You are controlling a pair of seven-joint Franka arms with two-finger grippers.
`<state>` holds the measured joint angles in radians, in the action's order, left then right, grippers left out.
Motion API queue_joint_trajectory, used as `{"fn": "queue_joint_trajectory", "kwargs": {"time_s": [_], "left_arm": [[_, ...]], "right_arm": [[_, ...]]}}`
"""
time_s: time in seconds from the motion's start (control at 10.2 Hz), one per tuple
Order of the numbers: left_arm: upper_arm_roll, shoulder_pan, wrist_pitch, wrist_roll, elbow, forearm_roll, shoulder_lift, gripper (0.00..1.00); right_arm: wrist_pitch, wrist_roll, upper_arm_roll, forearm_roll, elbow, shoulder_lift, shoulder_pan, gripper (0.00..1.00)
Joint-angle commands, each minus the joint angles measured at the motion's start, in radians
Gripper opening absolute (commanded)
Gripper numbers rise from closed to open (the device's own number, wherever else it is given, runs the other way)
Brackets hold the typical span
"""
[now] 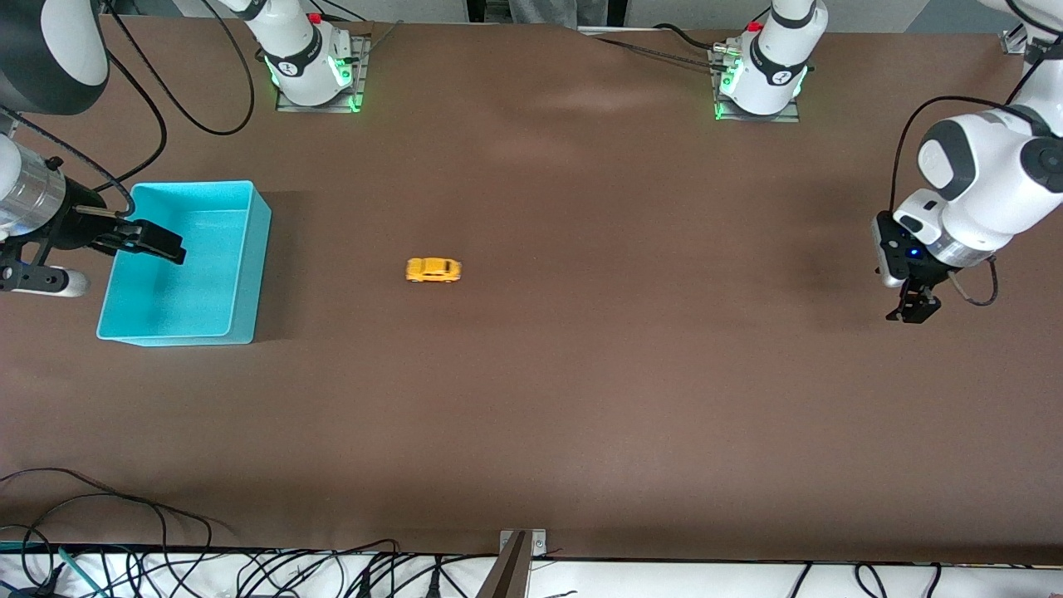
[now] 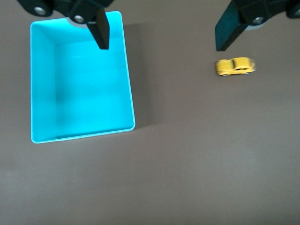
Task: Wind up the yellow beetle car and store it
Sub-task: 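Release the car to roll toward the cyan box while the right gripper reaches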
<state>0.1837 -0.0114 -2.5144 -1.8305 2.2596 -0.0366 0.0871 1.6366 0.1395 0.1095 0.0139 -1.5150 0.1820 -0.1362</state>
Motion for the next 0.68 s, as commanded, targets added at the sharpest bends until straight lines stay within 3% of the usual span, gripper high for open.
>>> {"fn": "queue_joint_trajectory", "kwargs": {"time_s": [0.0,0.39,0.59], "left_arm": [[0.006,0.013,0.061,-0.007,-0.021,-0.017,-0.090,1.00],[0.003,0.022,0.283,0.006,-0.196,0.017,-0.105,1.00],[-0.001,0.024,0.466,0.167,-0.300,0.018,-0.130,1.00]], "right_arm": [[-0.004,-0.008,0.003,-0.006,-0.013,0.007,-0.002,1.00],[-0.008,-0.068,-0.025,-0.006,-0.043,0.016,-0.008,1.00],[0.003,-0.168,-0.033,-0.006,-0.063,0.028,-0.008,1.00]]}}
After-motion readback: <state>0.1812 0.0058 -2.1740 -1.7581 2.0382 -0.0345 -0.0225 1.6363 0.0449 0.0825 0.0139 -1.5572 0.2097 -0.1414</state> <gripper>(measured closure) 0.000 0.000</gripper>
